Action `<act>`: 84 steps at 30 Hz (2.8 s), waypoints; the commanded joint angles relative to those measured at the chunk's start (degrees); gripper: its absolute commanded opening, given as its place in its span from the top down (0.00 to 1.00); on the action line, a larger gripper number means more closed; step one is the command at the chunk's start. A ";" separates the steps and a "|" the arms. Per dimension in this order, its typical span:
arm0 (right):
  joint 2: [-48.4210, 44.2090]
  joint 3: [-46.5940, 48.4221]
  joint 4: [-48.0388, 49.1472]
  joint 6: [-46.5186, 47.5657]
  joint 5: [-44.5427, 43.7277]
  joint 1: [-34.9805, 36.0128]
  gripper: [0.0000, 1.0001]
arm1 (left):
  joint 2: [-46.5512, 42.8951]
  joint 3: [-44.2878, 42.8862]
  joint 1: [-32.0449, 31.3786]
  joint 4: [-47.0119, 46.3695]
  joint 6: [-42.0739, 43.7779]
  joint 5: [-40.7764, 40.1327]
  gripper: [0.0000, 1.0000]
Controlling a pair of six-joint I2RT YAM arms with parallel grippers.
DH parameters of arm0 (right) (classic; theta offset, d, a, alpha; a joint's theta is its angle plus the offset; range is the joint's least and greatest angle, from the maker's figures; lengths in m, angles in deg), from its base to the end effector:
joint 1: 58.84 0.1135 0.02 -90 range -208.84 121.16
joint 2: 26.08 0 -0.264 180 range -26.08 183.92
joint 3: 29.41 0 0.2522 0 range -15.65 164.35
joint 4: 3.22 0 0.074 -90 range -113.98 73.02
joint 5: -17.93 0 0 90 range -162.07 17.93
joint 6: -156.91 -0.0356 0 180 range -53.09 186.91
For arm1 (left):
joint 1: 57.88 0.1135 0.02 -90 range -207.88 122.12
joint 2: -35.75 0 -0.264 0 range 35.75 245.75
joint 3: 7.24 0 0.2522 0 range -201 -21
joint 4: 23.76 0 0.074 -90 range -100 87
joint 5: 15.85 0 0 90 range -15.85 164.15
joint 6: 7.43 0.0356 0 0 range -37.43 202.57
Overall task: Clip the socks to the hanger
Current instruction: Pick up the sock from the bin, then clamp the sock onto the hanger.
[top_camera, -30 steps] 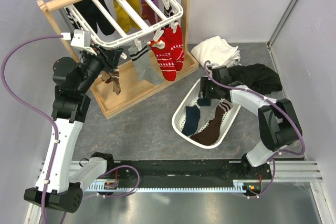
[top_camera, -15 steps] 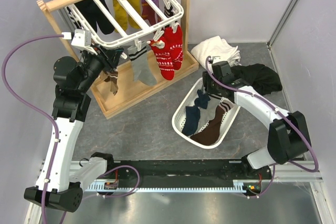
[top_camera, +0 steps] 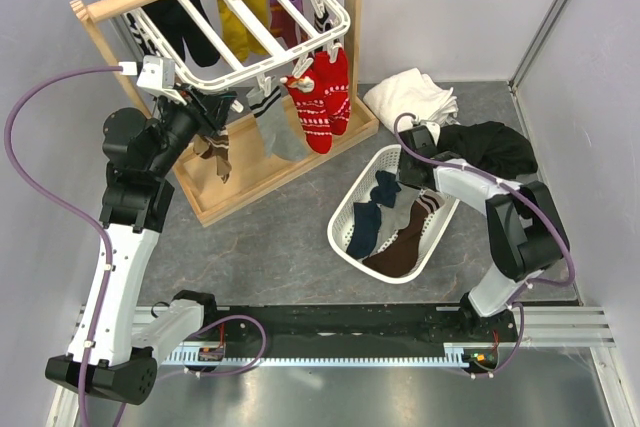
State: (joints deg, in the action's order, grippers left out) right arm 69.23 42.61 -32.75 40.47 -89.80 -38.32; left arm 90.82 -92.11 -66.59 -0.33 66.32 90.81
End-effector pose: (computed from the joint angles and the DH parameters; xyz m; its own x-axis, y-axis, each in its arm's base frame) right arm 0.3234 0.1095 0.1907 -0.7401 0.1759 -0.6491 0.1876 0.9809 0.0518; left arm 0.1913 -0.0396 0.4673 -0.0141 -0.2690 -0.9630 0.4404 0.8630 -0.2476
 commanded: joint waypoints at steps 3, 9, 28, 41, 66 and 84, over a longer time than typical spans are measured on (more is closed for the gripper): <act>4.97 0.19 5.40 -4.15 -4.23 -0.47 0.55 | 0.13 0.71 -0.61 -0.44 2.01 1.00 0.98; 9.45 0.28 4.53 -4.24 -2.83 -0.39 0.57 | 0.04 0.45 -0.78 -0.27 1.93 1.09 0.98; -11.18 0.36 0.22 7.62 -0.72 -0.30 1.00 | -0.49 -1.57 -0.78 3.33 1.22 1.44 0.98; -31.66 3.52 1.26 25.01 9.88 2.51 1.00 | -0.31 -4.47 -0.78 5.71 0.34 1.79 0.98; -15.07 25.23 13.92 41.73 33.20 29.40 1.00 | 1.00 -6.50 -0.78 6.85 -2.21 5.40 0.98; 2.24 42.89 11.82 45.51 32.07 33.45 1.00 | 1.00 -6.67 -0.78 7.99 -1.68 6.71 0.98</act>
State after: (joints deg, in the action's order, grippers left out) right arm 70.19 80.40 -21.36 84.29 -57.48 -5.41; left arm 91.48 -97.18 -67.00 4.96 65.05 95.29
